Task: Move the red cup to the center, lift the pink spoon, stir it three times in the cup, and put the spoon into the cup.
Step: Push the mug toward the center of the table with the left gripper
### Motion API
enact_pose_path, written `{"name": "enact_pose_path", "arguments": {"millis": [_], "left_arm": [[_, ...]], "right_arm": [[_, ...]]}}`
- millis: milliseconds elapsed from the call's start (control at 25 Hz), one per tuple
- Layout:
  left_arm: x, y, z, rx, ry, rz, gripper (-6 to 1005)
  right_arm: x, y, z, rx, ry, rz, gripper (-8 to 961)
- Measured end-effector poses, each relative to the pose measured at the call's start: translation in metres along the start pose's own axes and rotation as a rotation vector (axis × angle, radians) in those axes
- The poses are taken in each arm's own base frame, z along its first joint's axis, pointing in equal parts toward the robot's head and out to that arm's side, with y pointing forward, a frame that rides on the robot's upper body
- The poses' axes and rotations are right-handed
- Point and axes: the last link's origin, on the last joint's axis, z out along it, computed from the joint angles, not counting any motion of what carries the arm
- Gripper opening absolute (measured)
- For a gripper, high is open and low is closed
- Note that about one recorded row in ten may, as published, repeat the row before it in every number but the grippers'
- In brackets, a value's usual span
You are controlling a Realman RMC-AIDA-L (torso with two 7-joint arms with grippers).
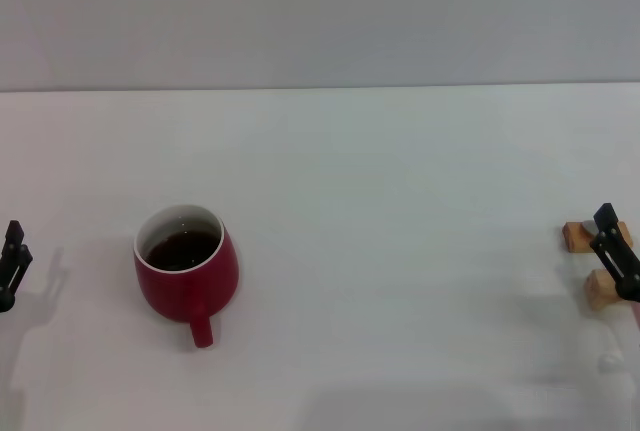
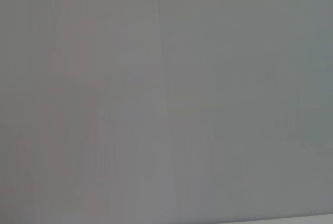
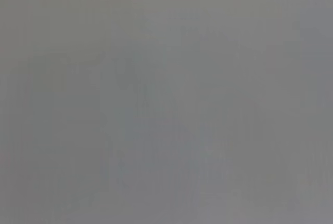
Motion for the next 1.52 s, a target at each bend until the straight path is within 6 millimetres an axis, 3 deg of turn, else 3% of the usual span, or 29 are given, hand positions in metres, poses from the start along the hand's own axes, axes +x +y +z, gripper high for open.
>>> {"name": "enact_pose_path", "arguments": {"millis": [960, 1160, 1360, 1480, 1520], "left_arm": [[-0.0018, 0.0029, -0.0024, -0.022, -0.008, 0.019, 799], [-0.0023, 0.0037, -0.0020, -0.025, -0.012, 0.012, 626], [-0.0039, 0.0058, -0.0021, -0.030, -0.024, 0.000, 392], [-0.0043, 0.0081, -0.0026, -0.046, -0.026, 0.001, 167], [-0.0043, 0.0081, -0.0026, -0.046, -0.026, 0.001, 150]], "right_arm": [[0.0000, 0.0055, 0.0015, -0.023, 0.000, -0.003, 840], [0.0003, 0.0064, 0.0011, -0.029, 0.001, -0.003, 840], [0.0001, 0.0070, 0.0015, -0.036, 0.001, -0.005, 839], [0.0000, 0.0068, 0.0016, -0.037, 0.000, -0.007, 839], [0.0000, 0.0068, 0.0016, -0.037, 0.000, -0.007, 839]]}}
